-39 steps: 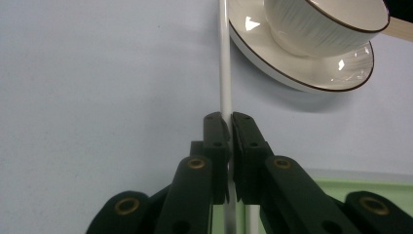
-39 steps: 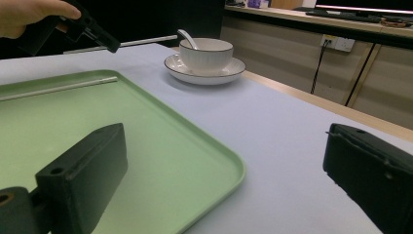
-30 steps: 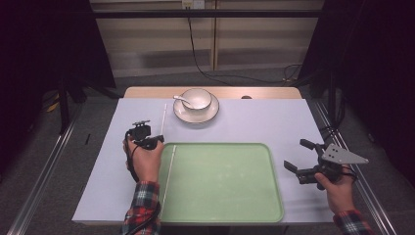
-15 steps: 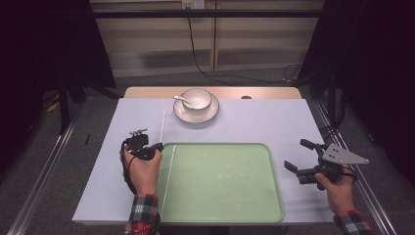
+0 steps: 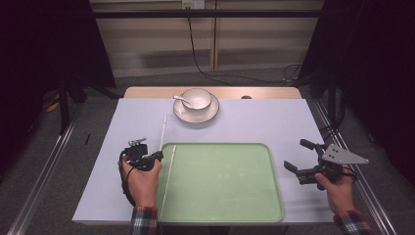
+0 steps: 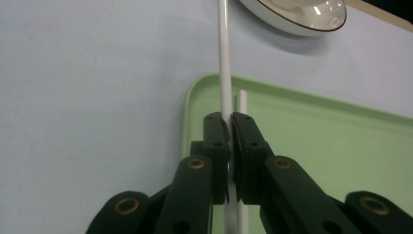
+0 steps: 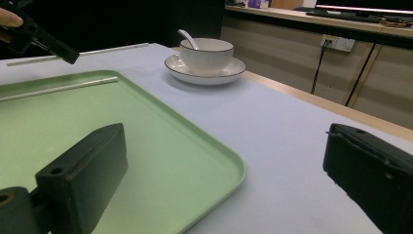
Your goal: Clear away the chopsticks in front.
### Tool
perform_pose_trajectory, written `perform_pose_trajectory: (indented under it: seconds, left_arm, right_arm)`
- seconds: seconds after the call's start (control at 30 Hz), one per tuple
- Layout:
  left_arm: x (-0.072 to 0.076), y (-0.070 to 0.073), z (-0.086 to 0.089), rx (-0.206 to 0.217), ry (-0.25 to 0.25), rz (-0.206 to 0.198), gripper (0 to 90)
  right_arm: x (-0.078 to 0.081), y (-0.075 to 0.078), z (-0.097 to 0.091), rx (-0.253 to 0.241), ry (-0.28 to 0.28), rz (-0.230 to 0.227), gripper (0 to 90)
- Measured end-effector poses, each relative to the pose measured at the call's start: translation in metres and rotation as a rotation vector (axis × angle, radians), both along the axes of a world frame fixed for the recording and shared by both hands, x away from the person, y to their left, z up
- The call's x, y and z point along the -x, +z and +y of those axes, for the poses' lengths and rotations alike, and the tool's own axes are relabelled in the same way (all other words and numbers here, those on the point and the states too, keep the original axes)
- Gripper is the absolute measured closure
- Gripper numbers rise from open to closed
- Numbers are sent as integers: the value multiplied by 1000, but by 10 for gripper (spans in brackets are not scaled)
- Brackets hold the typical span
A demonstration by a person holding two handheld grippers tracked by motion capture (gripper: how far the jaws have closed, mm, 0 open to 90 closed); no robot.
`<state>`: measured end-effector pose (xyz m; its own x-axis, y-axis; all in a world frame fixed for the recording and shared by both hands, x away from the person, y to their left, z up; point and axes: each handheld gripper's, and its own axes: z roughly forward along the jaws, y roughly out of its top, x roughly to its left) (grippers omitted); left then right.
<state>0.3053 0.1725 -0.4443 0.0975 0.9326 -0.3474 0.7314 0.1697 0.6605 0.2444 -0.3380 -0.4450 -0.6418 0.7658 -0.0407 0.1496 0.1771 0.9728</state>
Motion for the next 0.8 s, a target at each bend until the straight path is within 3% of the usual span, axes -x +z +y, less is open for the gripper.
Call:
perform_pose_trajectory:
  seconds: [0.1,0.17,0.23,0.27,0.33,0.4,0.8]
  left_arm:
    - [4,-2,0,19,10,6,858]
    - [7,-3,1,7,14,6,858]
    - [9,-3,2,-2,14,5,858]
    - [11,-4,2,21,16,5,858]
    - [14,-4,2,3,18,2,858]
    - [17,-5,2,18,14,-2,858]
    - [34,-4,0,-6,5,-12,858]
  right_arm:
    - [0,0,0,3,4,-1,16]
    - [0,0,-1,12,29,3,16]
    - [0,0,0,11,7,-5,16]
    - [0,0,0,11,6,-5,16]
    - [0,0,0,14,9,-6,16]
    - [0,0,0,11,5,-3,15]
    - [0,0,1,11,11,-3,15]
